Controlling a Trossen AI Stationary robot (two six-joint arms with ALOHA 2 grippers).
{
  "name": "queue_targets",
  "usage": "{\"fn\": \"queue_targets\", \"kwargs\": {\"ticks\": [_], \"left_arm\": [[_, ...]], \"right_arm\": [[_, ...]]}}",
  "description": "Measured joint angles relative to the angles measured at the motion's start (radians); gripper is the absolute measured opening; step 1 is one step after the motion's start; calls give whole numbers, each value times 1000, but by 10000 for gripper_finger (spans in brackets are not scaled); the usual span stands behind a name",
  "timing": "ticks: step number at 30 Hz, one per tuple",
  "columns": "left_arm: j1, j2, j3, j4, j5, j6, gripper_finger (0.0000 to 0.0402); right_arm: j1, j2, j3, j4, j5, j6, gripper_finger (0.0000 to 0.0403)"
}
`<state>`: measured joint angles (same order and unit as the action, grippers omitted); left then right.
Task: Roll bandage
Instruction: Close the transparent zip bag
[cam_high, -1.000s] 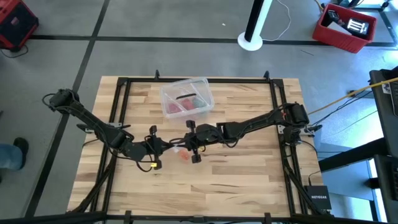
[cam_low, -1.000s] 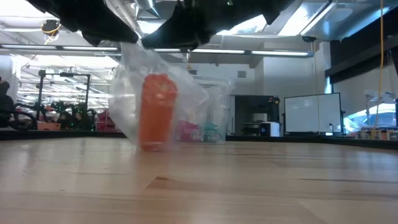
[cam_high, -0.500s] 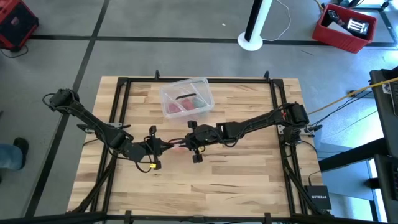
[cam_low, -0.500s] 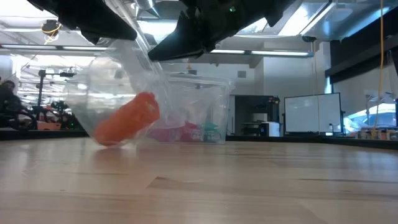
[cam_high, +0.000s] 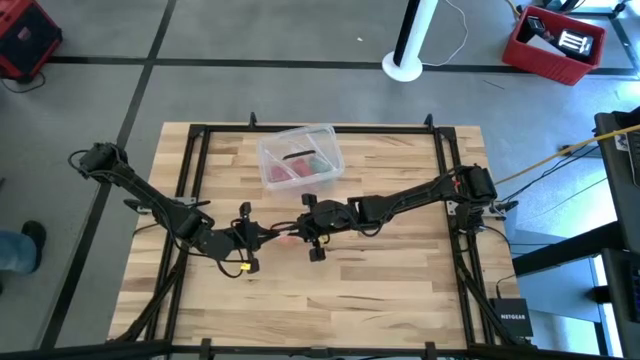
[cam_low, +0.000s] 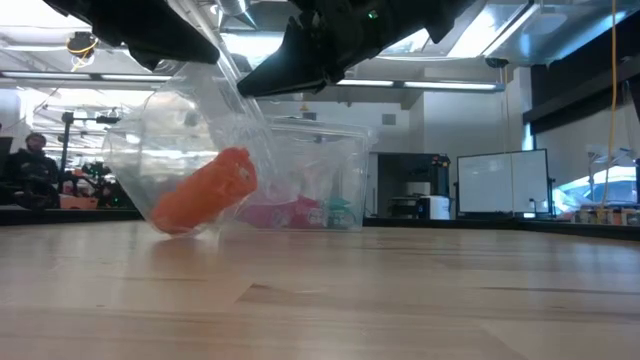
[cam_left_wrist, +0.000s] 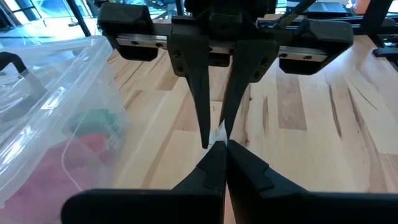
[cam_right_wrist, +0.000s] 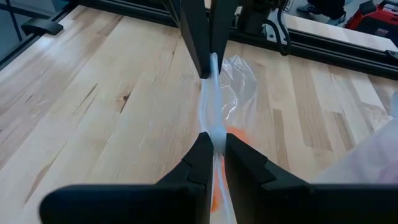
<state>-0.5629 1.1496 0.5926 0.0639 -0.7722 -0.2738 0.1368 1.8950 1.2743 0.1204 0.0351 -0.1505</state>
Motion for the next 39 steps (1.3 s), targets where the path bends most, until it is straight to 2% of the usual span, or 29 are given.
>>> {"fn": "queue_targets", "kwargs": {"ticks": [18,29,39], "left_arm": [[0,0,0,-1,2,18,0],[0,-61,0,-5,30,68,0],[0,-66,0,-37,29,47,0]], "right_arm": [[0,-2,1,-15,1,10,40],[2,-26,3,-50,-19,15,40],[2,-26,1,-77,-20,15,40]]}}
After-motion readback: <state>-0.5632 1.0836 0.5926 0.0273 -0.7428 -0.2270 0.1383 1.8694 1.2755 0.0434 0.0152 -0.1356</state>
